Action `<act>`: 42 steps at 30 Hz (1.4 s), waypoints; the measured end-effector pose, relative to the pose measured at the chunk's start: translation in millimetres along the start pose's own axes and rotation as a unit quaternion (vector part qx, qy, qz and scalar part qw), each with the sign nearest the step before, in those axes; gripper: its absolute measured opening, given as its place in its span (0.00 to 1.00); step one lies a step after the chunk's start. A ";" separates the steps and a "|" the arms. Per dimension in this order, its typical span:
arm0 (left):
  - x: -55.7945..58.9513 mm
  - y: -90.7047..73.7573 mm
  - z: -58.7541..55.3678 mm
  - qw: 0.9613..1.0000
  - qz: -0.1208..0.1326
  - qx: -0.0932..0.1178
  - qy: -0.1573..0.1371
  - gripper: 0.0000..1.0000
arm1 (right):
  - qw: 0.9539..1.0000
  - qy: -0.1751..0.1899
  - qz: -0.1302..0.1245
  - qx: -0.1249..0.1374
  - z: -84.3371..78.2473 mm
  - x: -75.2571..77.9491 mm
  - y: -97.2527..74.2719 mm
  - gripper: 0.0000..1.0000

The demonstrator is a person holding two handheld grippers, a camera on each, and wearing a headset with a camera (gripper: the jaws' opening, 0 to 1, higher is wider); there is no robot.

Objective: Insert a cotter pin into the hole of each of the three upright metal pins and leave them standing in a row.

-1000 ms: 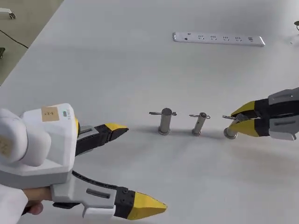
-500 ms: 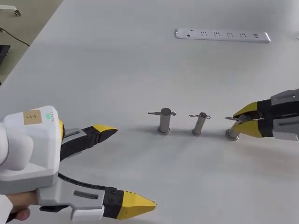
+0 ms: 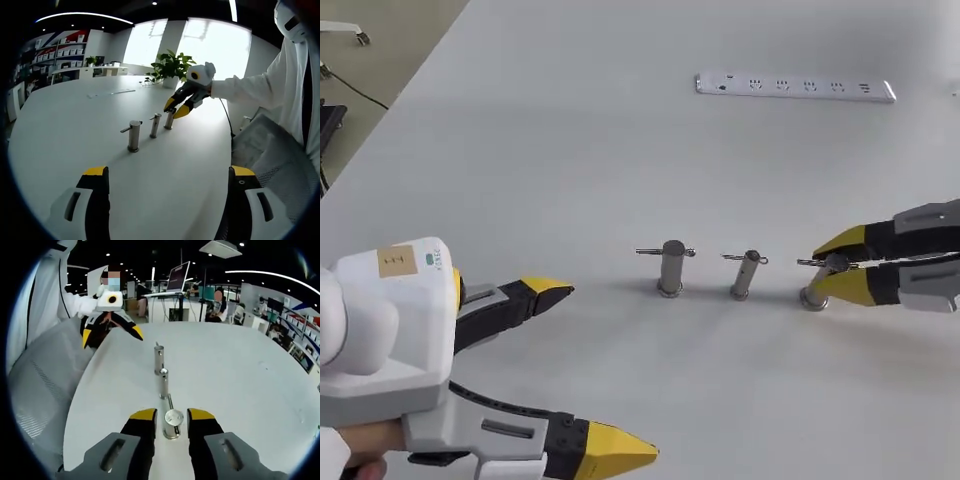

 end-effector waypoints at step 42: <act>45.4 -42.2 -3.7 0.992 0.065 0.086 -0.069 0.99 | 0.951 0.249 -0.181 0.014 -38.5 -121.5 -89.2 0.95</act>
Point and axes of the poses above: the centre of the closed fingertips' face, and the gripper's own axes: y roughly forward along the fingers, x roughly to its right, z roughly out of its top, the point moved 8 cm from there along -y, roughly backward along the fingers, and after that the axes turned 5 degrees about y, right-handed, at the moved point
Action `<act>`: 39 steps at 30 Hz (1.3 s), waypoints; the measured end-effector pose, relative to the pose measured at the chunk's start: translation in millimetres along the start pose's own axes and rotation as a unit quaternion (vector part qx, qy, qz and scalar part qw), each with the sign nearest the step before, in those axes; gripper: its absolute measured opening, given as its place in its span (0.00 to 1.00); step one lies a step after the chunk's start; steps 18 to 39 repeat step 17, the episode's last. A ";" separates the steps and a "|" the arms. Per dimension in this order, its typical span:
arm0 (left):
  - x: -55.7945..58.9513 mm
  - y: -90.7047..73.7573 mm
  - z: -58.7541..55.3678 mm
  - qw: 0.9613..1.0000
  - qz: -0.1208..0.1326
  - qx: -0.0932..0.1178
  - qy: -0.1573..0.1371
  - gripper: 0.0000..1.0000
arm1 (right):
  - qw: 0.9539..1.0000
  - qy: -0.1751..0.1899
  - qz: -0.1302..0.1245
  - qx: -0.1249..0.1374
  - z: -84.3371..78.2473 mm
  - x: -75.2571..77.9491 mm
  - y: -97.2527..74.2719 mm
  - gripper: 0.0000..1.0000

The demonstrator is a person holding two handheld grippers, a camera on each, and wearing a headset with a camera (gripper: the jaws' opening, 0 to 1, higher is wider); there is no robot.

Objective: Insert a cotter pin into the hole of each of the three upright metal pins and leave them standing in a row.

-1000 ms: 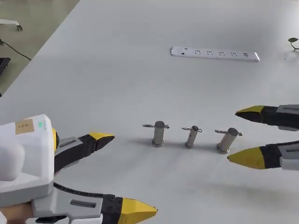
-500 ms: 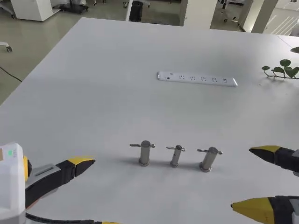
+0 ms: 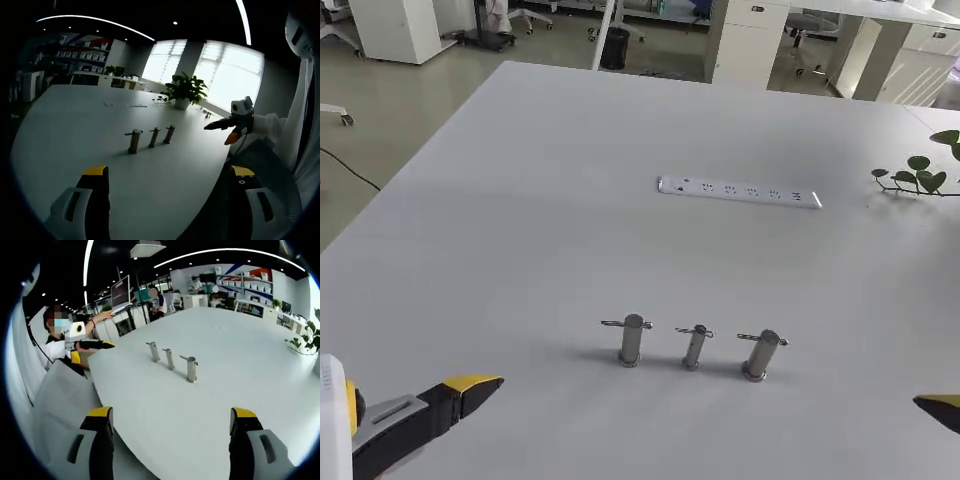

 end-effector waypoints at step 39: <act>8.1 -17.2 -8.7 1.000 0.015 -0.023 -0.006 0.99 | 1.000 -0.009 -0.028 -0.010 -9.1 -23.9 0.9 0.88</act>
Point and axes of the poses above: the centre of the closed fingertips' face, and the gripper's own axes: y roughly forward along the fingers, x roughly to its right, z roughly out of its top, the point moved 8 cm from there along -y, roughly backward along the fingers, and after that the axes turned 5 degrees about y, right-handed, at the moved point
